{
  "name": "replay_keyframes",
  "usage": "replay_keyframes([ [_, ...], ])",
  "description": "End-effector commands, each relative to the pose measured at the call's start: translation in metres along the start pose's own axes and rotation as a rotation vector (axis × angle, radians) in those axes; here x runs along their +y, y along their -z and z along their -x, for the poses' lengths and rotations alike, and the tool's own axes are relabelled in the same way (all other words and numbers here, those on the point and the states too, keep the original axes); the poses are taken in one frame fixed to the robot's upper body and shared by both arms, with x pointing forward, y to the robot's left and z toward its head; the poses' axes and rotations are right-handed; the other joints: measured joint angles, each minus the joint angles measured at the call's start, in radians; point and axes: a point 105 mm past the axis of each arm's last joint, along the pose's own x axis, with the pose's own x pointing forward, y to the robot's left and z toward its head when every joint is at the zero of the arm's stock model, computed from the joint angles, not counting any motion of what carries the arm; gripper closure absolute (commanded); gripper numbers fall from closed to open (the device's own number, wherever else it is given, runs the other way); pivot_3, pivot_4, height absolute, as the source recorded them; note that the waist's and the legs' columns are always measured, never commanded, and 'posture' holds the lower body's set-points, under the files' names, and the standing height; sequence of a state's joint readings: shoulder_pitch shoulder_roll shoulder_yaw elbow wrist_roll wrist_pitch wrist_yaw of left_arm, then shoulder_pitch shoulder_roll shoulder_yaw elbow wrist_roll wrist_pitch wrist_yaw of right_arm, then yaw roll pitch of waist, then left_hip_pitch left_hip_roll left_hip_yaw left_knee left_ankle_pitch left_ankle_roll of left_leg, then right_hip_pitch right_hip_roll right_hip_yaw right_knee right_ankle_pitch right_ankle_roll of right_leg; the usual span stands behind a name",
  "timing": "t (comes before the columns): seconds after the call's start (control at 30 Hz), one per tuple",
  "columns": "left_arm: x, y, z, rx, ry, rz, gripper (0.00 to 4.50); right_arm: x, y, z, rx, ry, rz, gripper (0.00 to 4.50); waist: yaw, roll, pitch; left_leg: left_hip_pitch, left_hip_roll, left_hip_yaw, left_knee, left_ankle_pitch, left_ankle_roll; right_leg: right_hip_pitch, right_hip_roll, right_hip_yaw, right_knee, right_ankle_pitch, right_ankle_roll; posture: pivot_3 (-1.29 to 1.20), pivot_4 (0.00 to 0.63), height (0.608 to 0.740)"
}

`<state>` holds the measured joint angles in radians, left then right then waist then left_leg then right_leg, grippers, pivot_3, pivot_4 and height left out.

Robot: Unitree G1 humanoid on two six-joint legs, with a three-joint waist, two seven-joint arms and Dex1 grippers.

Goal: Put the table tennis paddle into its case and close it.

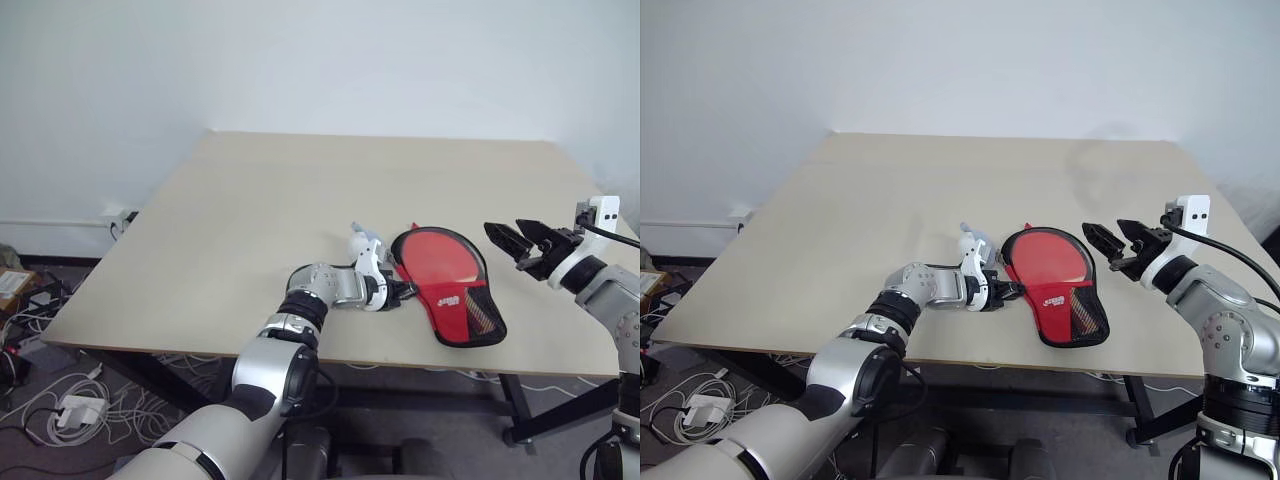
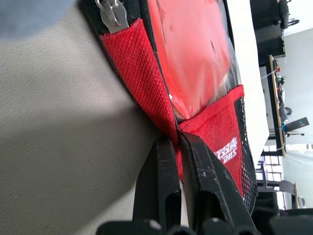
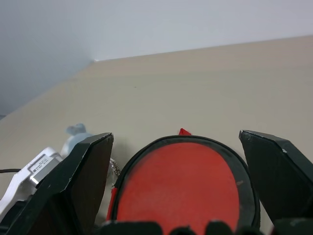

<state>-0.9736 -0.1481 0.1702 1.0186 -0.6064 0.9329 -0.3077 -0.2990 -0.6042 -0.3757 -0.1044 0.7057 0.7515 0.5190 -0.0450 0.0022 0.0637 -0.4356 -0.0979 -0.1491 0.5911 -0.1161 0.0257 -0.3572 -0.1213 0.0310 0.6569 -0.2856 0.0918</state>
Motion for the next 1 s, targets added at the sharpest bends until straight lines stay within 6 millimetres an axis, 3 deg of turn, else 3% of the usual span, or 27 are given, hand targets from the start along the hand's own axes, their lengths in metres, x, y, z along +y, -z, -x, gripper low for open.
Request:
replay_keyframes([
  [0.03,-0.065,0.026,-0.029,0.099,0.163,-0.022,4.47,0.007,-0.014,0.002,-0.051,-0.02,0.036,0.0,0.0,0.0,0.0,0.0,0.0,0.0,0.0,0.0,0.0,0.0,0.0,0.0,0.0,0.0,0.0,0.0,0.0,0.74],
  [0.37,-0.071,0.022,0.005,0.174,0.207,0.006,4.47,0.005,-0.012,0.003,-0.051,-0.01,0.035,0.0,0.0,0.0,0.0,-0.011,0.0,0.0,0.001,0.001,0.001,-0.01,0.001,0.0,0.001,0.0,0.002,0.0,0.0,0.74],
  [0.8,-0.015,0.03,0.063,0.233,0.063,0.031,4.47,0.007,-0.014,-0.001,-0.045,-0.032,0.048,0.0,-0.001,0.0,0.0,-0.01,0.0,0.0,0.002,0.001,0.001,-0.011,0.002,0.003,0.003,0.0,0.003,0.0,0.0,0.74],
  [1.0,0.005,0.065,0.085,0.361,0.049,-0.087,4.47,0.011,-0.013,-0.004,-0.036,-0.049,0.052,0.0,-0.001,0.001,-0.001,-0.01,0.001,0.0,0.002,0.001,0.0,-0.012,0.003,0.006,0.003,0.001,0.001,0.0,0.0,0.74],
])
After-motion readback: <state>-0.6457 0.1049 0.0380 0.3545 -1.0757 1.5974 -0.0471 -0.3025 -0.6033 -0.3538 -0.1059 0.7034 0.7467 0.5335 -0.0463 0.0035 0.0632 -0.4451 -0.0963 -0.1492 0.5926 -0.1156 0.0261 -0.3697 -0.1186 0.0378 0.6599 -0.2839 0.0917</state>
